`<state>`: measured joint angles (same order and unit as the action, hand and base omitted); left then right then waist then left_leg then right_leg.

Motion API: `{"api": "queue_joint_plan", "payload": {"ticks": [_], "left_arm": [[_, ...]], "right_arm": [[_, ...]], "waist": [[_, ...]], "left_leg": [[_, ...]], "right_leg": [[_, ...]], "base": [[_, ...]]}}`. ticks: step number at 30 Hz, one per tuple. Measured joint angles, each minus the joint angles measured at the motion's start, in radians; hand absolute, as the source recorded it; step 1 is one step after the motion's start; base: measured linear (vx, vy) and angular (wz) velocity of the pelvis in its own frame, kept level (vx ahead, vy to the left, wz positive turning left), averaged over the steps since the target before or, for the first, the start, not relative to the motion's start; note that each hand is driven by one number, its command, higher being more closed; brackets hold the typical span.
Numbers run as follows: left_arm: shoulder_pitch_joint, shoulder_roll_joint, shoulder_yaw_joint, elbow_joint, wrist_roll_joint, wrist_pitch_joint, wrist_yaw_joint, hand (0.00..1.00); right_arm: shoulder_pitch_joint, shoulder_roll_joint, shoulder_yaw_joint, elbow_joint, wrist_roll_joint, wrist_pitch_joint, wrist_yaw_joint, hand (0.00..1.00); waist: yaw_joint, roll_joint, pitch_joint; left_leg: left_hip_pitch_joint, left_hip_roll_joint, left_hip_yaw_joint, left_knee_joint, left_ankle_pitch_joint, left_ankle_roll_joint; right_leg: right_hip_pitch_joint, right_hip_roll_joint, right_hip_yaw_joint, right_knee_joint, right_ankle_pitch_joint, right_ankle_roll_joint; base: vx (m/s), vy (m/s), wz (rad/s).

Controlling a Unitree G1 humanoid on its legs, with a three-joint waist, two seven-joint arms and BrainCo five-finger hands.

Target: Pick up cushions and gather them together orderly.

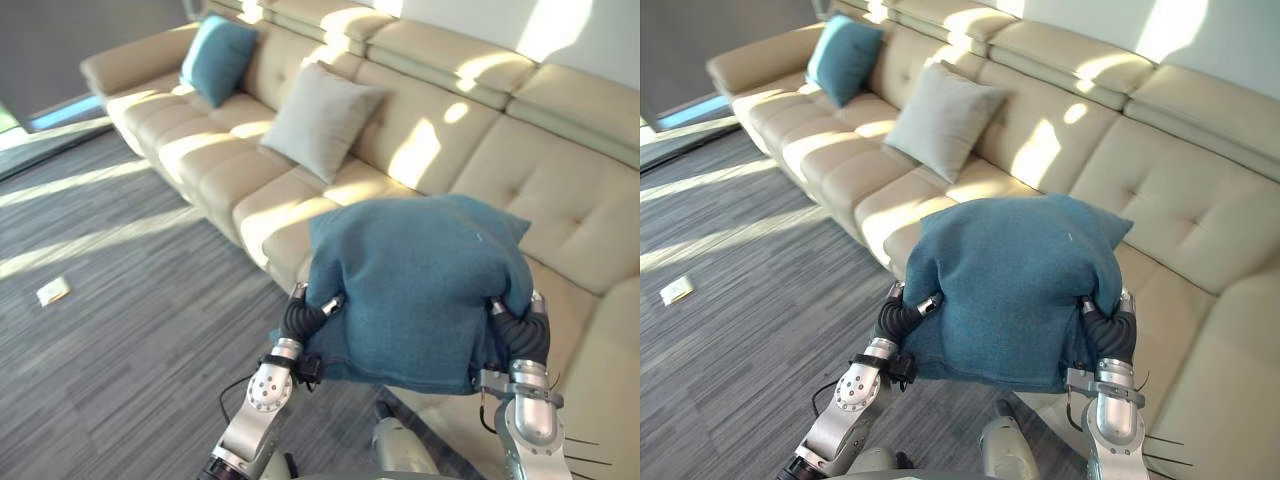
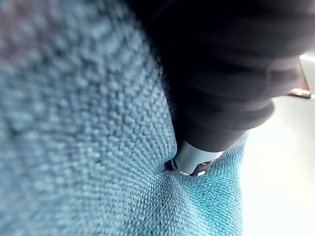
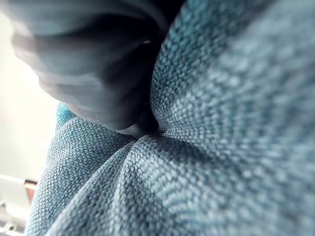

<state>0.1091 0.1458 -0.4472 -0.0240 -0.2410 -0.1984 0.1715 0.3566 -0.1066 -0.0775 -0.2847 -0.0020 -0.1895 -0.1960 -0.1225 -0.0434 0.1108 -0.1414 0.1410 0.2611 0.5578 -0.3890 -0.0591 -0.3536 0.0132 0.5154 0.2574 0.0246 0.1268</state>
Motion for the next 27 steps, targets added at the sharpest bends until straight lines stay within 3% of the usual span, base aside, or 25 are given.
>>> {"api": "queue_joint_plan", "payload": {"ticks": [1, 2, 3, 4, 5, 6, 7, 9, 12, 13, 14, 15, 16, 18, 20, 22, 24, 27], "left_arm": [[0.000, 0.000, 0.010, 0.000, 0.002, 0.001, -0.004, 1.00], [0.000, -0.002, 0.032, 0.000, 0.014, 0.001, -0.014, 1.00], [0.001, -0.002, 0.050, 0.001, 0.018, 0.001, -0.018, 1.00], [0.006, -0.001, 0.075, 0.006, 0.018, 0.001, -0.018, 1.00], [0.020, 0.000, 0.095, 0.006, 0.018, 0.000, -0.017, 1.00], [0.026, 0.000, 0.098, 0.007, 0.018, -0.001, -0.017, 1.00], [0.025, -0.003, 0.098, 0.008, 0.018, -0.003, -0.016, 1.00], [0.022, -0.003, 0.093, 0.022, 0.018, -0.002, -0.016, 1.00], [0.021, -0.004, 0.079, 0.034, 0.020, -0.001, -0.018, 1.00], [0.021, -0.004, 0.072, 0.045, 0.020, -0.002, -0.018, 1.00], [0.021, -0.004, 0.069, 0.052, 0.020, -0.002, -0.019, 1.00], [0.022, -0.004, 0.067, 0.056, 0.019, -0.001, -0.019, 1.00], [0.023, -0.005, 0.063, 0.056, 0.020, -0.002, -0.019, 1.00], [0.016, -0.005, 0.056, 0.056, 0.021, -0.003, -0.020, 1.00], [0.008, -0.006, 0.055, 0.056, 0.030, -0.003, -0.021, 1.00], [0.008, -0.008, 0.052, 0.056, 0.037, -0.002, -0.021, 1.00], [0.012, -0.008, 0.044, 0.057, 0.039, -0.002, -0.024, 1.00], [0.018, -0.007, 0.044, 0.067, 0.039, -0.002, -0.037, 1.00]], "right_arm": [[-0.023, 0.000, 0.000, 0.036, 0.003, 0.000, 0.006, 1.00], [-0.066, -0.003, 0.001, 0.090, 0.004, 0.000, 0.019, 1.00], [-0.095, -0.014, 0.011, 0.121, 0.004, 0.000, 0.027, 1.00], [-0.128, -0.019, 0.034, 0.164, 0.005, 0.000, 0.028, 1.00], [-0.160, -0.020, 0.048, 0.209, 0.005, 0.000, 0.034, 1.00], [-0.172, -0.020, 0.049, 0.234, 0.006, 0.000, 0.044, 1.00], [-0.187, -0.027, 0.050, 0.256, 0.005, 0.000, 0.046, 1.00], [-0.198, -0.041, 0.049, 0.288, 0.005, 0.000, 0.050, 1.00], [-0.182, -0.061, 0.046, 0.310, 0.005, 0.001, 0.056, 1.00], [-0.177, -0.068, 0.039, 0.310, 0.005, 0.001, 0.066, 1.00], [-0.172, -0.071, 0.039, 0.310, 0.004, 0.001, 0.067, 1.00], [-0.167, -0.073, 0.038, 0.310, 0.005, 0.000, 0.067, 1.00], [-0.161, -0.074, 0.039, 0.310, 0.011, 0.000, 0.068, 1.00], [-0.156, -0.082, 0.037, 0.306, 0.032, 0.000, 0.067, 1.00], [-0.149, -0.083, 0.034, 0.298, 0.037, 0.000, 0.067, 1.00], [-0.143, -0.090, 0.034, 0.297, 0.039, 0.000, 0.067, 1.00], [-0.120, -0.096, 0.034, 0.298, 0.039, 0.000, 0.067, 1.00], [-0.107, -0.075, 0.026, 0.297, 0.038, 0.000, 0.067, 1.00]], "waist": [[-0.001, -0.007, 0.000], [0.003, -0.007, 0.004], [0.012, 0.000, 0.010], [0.033, 0.006, 0.015], [0.033, 0.008, 0.014], [0.027, 0.011, 0.007], [0.030, 0.017, 0.003], [0.021, 0.035, 0.008], [0.022, 0.039, 0.008], [0.025, 0.048, 0.013], [0.026, 0.052, 0.016], [0.032, 0.053, 0.016], [0.041, 0.057, 0.014], [0.041, 0.067, 0.007], [0.041, 0.066, 0.005], [0.043, 0.069, 0.004], [0.055, 0.079, 0.000], [0.049, 0.080, -0.002]], "left_leg": [[0.002, 0.004, 0.040, -0.009, -0.002, 0.004], [0.020, 0.011, 0.124, -0.047, 0.006, 0.018], [0.041, 0.040, 0.193, -0.065, 0.013, 0.025], [0.078, 0.057, 0.290, -0.090, 0.015, 0.027], [0.130, 0.056, 0.374, -0.118, 0.013, 0.029], [0.139, 0.052, 0.407, -0.120, 0.011, 0.020], [0.140, 0.050, 0.434, -0.115, 0.006, 0.010], [0.149, 0.052, 0.402, -0.134, 0.004, 0.006], [0.156, 0.078, 0.361, -0.060, 0.024, -0.010], [0.117, 0.131, 0.312, 0.084, 0.060, 0.041], [0.084, 0.160, 0.287, 0.168, 0.106, 0.061], [0.066, 0.173, 0.253, 0.233, 0.166, 0.063], [0.049, 0.172, 0.205, 0.263, 0.169, 0.050], [0.020, 0.165, 0.179, 0.224, 0.140, 0.042], [-0.015, 0.145, 0.172, 0.076, 0.102, 0.024], [-0.021, 0.117, 0.142, -0.102, 0.116, 0.001], [-0.020, 0.100, 0.102, -0.232, 0.175, -0.045], [-0.016, 0.083, 0.083, -0.240, 0.203, -0.033]], "right_leg": [[-0.016, 0.001, -0.001, -0.033, 0.016, -0.086], [-0.059, -0.020, -0.117, -0.071, 0.009, -0.318], [-0.095, -0.045, -0.246, -0.042, 0.000, -0.331], [-0.140, -0.102, -0.531, 0.052, -0.008, -0.309], [-0.136, -0.173, -0.799, 0.134, -0.031, -0.332], [-0.101, -0.208, -0.923, 0.153, -0.054, -0.319], [-0.088, -0.224, -0.996, 0.121, -0.008, -0.256], [-0.093, -0.186, -0.972, 0.102, 0.011, -0.243], [-0.077, -0.155, -0.946, 0.116, -0.030, -0.225], [-0.037, -0.126, -0.941, 0.093, -0.034, -0.225], [-0.010, -0.112, -0.937, 0.074, -0.034, -0.225], [0.021, -0.096, -0.921, 0.045, -0.038, -0.229], [0.058, -0.082, -0.912, -0.001, -0.035, -0.226], [0.076, -0.071, -0.909, -0.045, -0.033, -0.222], [0.093, -0.065, -0.906, -0.108, -0.018, -0.200], [0.103, -0.064, -0.911, -0.149, -0.001, -0.177], [0.115, -0.049, -0.915, -0.170, 0.018, -0.156], [0.143, -0.043, -0.895, -0.213, 0.041, -0.124]], "base": [[-0.11, 0.118, -1.69], [-0.16, 0.125, -2.00], [-0.18, 0.089, -2.45], [-0.12, 0.037, -2.40], [-0.03, -0.003, -2.21], [0.05, 0.003, -1.90], [0.07, -0.026, -1.35], [0.10, -0.111, -0.99], [0.13, -0.137, -0.47], [0.13, -0.158, -0.29], [0.14, -0.179, -0.36], [0.10, -0.099, -0.35], [0.11, -0.074, -0.29], [0.10, -0.017, -0.17], [0.07, 0.007, -0.09], [0.04, 0.047, -0.08], [0.05, 0.120, -0.26], [0.06, 0.138, -0.06]]}}
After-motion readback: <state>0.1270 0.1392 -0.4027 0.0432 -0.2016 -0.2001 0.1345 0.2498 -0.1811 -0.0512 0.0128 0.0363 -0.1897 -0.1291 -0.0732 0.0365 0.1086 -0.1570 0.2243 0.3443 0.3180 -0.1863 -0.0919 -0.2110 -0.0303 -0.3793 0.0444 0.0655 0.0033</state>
